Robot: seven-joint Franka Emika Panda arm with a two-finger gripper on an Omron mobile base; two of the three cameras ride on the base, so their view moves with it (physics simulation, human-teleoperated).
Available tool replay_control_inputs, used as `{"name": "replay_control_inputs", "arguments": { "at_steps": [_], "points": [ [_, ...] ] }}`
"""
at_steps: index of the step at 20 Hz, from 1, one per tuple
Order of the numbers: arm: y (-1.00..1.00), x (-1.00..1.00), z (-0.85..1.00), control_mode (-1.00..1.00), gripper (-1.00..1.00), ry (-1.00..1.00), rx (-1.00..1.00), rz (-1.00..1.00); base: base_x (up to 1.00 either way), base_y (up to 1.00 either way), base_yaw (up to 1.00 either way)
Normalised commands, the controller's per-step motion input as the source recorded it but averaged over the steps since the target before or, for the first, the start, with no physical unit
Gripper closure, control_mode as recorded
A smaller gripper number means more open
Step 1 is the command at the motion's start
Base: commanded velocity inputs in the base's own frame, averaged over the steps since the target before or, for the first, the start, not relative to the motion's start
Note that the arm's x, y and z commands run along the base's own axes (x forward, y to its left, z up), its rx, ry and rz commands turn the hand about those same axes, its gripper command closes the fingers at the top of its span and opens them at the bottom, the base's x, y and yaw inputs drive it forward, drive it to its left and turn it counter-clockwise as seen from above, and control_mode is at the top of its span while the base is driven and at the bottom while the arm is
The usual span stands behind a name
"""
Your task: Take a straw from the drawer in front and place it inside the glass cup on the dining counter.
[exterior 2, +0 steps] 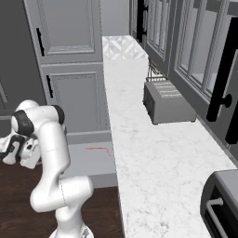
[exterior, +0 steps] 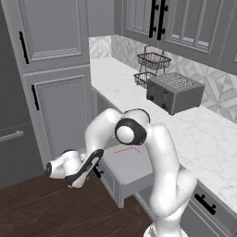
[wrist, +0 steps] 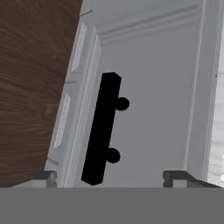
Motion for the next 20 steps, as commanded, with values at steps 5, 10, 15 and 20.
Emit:
{"name": "replay_control_inputs", "arguments": {
  "at_steps": [5, 10, 15, 20],
  "points": [
    [0.32, -0.55, 0.46, -1.00, -1.00, -0.03, 0.30, 0.04, 0.00, 0.00, 0.00],
    [-0.19, -0.56, 1.00, -1.00, -1.00, -0.26, 0.19, 0.00, 0.00, 0.00, 0.00],
    [-0.68, -0.06, 1.00, -1.00, -1.00, -0.07, 0.24, 0.00, 0.00, 0.00, 0.00],
    [-0.90, 0.33, 0.87, -1.00, -1.00, 0.05, 0.31, 0.00, 0.00, 0.00, 0.00]
  ]
}}
